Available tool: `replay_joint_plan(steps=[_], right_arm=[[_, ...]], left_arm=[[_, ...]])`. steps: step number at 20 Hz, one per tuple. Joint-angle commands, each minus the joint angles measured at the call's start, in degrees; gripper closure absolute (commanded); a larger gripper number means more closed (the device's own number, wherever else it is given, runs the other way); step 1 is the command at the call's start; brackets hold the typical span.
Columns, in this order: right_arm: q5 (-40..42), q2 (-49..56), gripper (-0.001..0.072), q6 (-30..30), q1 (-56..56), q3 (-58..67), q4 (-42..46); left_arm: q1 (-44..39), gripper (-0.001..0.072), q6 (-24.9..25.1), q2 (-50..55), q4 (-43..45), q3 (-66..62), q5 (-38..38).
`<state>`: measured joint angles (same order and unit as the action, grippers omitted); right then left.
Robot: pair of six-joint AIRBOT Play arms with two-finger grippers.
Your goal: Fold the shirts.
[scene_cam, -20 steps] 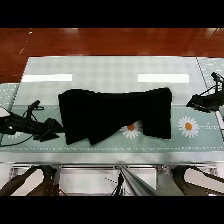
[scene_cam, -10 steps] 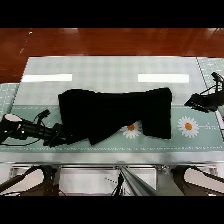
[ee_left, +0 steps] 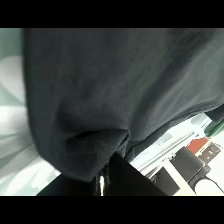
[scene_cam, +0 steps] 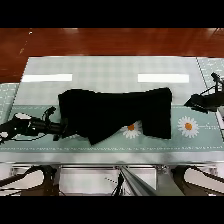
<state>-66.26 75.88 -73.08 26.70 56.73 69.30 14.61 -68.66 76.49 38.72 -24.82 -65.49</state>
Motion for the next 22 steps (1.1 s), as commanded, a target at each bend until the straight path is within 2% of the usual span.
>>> replay_joint_plan(steps=[1,3,7,13,19,20,22], right_arm=[[0.63,0.04,0.0205,1.88,-0.02,-0.87,-2.64],[1.68,0.04,0.0119,4.68,-0.02,-2.69,-6.08],[9.49,0.13,0.0120,6.27,-0.02,-7.63,-13.64],[9.64,7.65,0.0124,11.80,-0.02,-8.31,-29.88],[10.01,12.68,0.0152,13.00,-4.98,-8.28,-28.85],[11.30,13.20,0.0264,12.98,-7.23,-8.28,-28.13],[12.04,12.55,0.0563,12.98,-9.29,-7.87,-27.45]], left_arm=[[0.94,0.0684,2.75,0.17,-0.04,-0.61,-1.86],[0.96,0.0684,3.50,-0.22,-0.17,-0.85,-2.80],[0.96,0.0684,3.50,-2.12,-0.20,-0.83,-3.39],[0.96,0.0684,3.48,-3.30,-0.26,-0.85,-3.80],[0.96,0.0684,3.50,-3.28,-0.94,-1.11,-3.56],[0.96,0.0684,3.50,-3.30,-1.07,-1.57,-3.61],[0.96,0.0684,3.48,-3.37,-1.07,-3.76,-4.31]])
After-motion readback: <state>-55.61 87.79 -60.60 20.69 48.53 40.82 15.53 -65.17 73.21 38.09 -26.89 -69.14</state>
